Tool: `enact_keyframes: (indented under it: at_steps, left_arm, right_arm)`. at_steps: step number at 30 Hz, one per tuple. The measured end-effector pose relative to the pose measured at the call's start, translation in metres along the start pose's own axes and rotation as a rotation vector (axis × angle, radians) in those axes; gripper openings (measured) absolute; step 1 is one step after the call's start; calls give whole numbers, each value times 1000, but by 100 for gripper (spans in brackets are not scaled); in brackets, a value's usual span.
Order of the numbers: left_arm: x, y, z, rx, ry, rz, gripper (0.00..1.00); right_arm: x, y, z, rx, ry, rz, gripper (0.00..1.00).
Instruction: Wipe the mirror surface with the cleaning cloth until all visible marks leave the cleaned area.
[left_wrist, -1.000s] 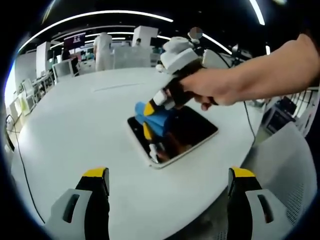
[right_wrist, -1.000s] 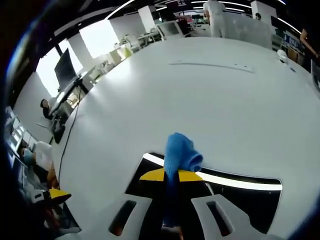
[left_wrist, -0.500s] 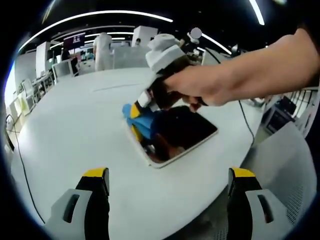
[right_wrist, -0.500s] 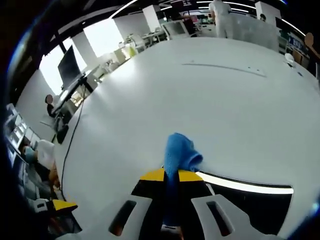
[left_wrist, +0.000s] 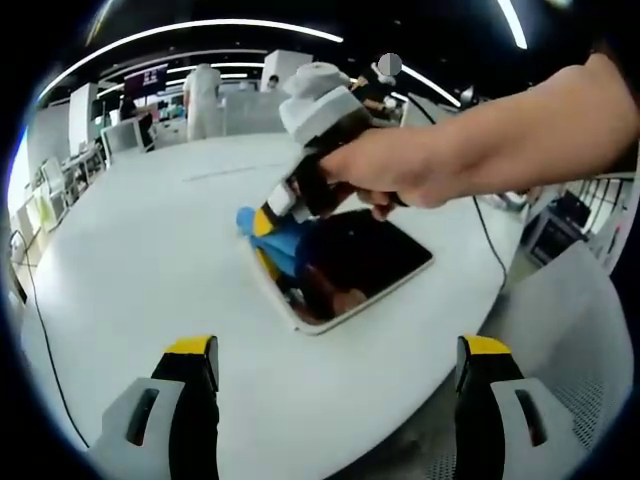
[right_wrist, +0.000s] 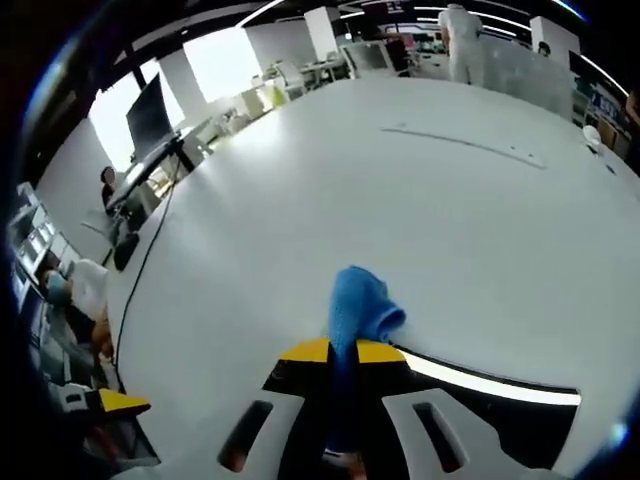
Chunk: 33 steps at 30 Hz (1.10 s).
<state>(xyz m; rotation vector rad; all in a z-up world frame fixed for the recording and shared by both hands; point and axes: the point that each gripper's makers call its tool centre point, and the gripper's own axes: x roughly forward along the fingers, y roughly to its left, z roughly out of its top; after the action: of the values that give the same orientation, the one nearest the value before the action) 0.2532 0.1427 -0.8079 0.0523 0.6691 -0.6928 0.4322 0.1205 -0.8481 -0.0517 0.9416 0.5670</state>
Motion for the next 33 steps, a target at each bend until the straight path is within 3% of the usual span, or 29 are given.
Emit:
enact_keyframes:
  at_steps: [18, 33]
  left_arm:
    - [1, 1, 1, -4, -1, 5, 99]
    - [1, 0, 1, -1, -3, 4, 99]
  right_arm:
    - [-8, 12, -15, -76, 4, 25, 2]
    - [-18, 24, -32, -42, 5, 56, 2]
